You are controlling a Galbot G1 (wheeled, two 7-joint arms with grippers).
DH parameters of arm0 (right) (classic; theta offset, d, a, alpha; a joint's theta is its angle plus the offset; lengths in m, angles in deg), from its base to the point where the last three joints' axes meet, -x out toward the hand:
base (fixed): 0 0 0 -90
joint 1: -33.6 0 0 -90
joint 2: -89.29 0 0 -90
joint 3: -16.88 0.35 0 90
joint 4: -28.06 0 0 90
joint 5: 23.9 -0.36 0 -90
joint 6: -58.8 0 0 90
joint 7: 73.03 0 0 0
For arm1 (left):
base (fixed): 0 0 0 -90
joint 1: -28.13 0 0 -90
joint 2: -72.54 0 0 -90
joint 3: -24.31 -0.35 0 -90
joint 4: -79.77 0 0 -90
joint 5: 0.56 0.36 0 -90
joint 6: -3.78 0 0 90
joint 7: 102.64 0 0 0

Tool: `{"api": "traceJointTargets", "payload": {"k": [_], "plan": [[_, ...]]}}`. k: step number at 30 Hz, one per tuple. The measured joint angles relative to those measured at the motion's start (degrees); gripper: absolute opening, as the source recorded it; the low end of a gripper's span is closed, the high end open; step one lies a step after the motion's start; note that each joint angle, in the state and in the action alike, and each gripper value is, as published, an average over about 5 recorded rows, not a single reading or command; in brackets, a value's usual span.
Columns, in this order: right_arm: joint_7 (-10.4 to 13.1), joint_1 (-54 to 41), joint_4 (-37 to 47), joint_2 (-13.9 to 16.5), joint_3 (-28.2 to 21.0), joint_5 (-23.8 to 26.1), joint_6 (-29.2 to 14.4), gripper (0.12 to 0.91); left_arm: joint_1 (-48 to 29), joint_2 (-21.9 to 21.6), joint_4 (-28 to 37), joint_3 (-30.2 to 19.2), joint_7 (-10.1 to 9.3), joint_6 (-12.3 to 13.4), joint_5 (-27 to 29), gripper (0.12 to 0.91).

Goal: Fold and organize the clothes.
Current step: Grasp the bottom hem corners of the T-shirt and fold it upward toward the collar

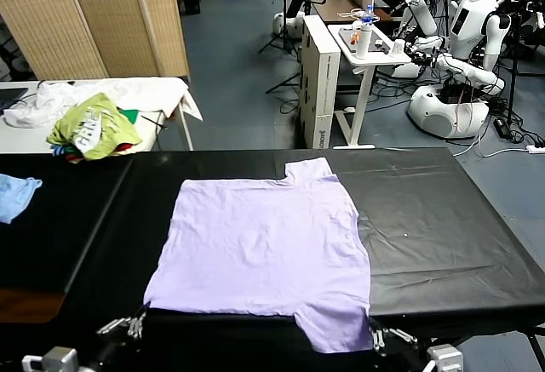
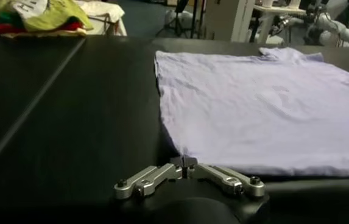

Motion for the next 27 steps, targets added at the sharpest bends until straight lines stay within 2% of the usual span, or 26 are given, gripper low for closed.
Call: {"api": "traceJointTargets", "payload": {"k": [4,10,27], "plan": [[0.5,-5.0,3.4,0.4,-1.4,-0.4,0.0,0.140,-3.3,-0.8,0.9,-0.8,-0.47,0.1,0.2,0.146],[1.3,-12.9,9.3,0.2,-4.4,-0.7,0.0,0.140,-9.0,-2.3,2.9,-2.3,-1.75,2.0,3.6,0.146],[3.4,-28.5,20.0,-0.3,-13.9,-0.7,0.1,0.140,-20.4,-6.9,11.2,-7.4,-1.79,1.7,5.9,0.146]]}}
